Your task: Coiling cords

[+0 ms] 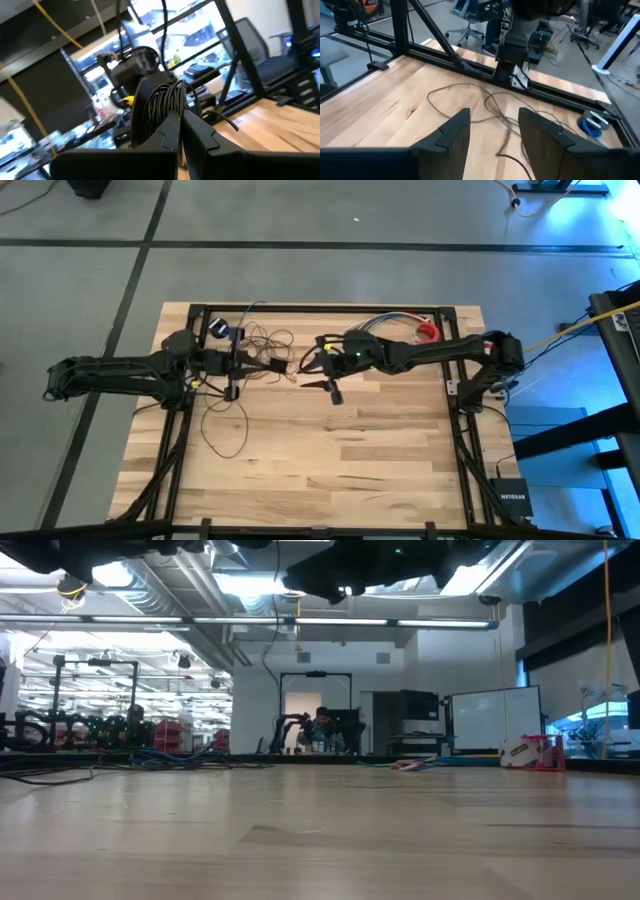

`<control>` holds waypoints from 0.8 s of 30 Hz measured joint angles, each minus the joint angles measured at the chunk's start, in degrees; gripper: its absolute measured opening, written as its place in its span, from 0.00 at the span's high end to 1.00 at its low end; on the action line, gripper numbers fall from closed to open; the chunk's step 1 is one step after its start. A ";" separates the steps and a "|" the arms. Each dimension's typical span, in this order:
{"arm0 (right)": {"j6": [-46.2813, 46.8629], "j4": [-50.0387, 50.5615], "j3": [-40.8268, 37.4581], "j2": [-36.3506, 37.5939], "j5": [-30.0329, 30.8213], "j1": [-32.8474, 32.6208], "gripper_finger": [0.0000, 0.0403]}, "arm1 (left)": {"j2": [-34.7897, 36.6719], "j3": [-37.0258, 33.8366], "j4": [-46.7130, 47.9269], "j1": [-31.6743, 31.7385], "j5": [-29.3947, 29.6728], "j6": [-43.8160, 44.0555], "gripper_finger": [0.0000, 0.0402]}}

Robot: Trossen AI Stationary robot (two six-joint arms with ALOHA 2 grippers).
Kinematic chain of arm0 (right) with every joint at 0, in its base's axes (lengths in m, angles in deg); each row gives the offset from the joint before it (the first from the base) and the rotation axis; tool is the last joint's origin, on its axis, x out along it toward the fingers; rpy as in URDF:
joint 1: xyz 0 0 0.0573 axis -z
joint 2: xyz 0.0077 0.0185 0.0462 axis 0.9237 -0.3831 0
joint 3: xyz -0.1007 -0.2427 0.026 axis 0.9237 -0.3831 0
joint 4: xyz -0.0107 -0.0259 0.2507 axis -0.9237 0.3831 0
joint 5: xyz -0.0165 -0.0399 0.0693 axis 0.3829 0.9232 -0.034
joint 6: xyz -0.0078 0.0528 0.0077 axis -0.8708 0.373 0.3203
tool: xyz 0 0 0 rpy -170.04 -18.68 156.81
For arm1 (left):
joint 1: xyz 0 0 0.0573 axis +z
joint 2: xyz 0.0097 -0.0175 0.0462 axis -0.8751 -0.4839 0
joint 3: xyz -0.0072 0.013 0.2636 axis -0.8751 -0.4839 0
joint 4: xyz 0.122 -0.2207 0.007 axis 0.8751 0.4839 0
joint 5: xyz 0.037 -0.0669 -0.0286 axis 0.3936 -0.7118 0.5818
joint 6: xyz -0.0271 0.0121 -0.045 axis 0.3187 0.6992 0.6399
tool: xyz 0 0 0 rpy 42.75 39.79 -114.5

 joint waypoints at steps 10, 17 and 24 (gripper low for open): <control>0.20 7.32 6.15 -4.21 -1.28 -0.07 0.57 | 0.27 0.00 2.79 0.00 -0.84 -0.39 1.00; 0.17 16.90 8.92 -2.61 6.65 -0.02 0.57 | 0.84 0.02 5.27 0.00 -0.88 -0.56 1.00; 0.21 19.38 9.43 -0.73 7.33 -0.46 0.57 | 1.58 0.02 8.11 0.00 -4.00 -0.32 1.00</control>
